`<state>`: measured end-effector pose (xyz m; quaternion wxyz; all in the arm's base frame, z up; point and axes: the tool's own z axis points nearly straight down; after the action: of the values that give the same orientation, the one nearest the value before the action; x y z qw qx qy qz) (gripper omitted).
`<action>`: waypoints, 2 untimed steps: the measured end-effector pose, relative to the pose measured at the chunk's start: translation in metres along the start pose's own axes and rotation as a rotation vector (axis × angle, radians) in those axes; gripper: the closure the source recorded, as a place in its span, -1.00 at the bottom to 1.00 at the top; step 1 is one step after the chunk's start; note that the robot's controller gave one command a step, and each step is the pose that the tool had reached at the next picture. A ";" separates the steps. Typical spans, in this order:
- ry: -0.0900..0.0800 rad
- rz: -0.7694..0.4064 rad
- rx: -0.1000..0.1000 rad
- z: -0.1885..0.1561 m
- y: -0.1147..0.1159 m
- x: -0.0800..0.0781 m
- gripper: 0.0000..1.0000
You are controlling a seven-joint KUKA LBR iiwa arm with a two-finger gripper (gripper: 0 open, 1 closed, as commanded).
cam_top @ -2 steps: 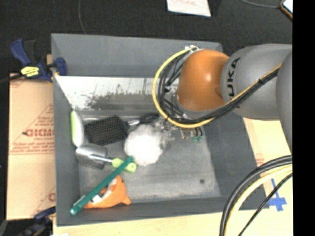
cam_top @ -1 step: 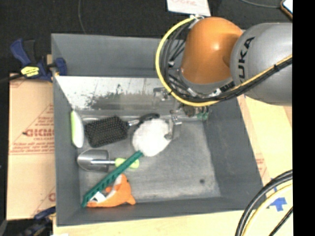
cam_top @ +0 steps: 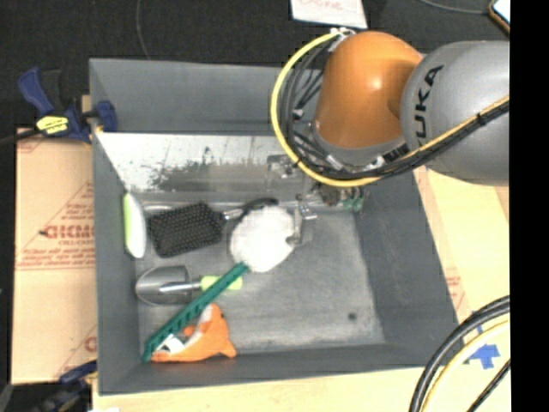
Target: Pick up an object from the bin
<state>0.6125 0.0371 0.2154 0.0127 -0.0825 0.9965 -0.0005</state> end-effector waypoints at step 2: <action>-0.015 -0.236 0.004 0.096 -0.026 0.020 -1.00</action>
Offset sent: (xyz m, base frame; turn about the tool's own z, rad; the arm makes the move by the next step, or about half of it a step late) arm -0.0147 -0.0275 -0.0982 -0.2398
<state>0.5994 0.0082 0.1185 0.0201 -0.1991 0.9798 -0.0036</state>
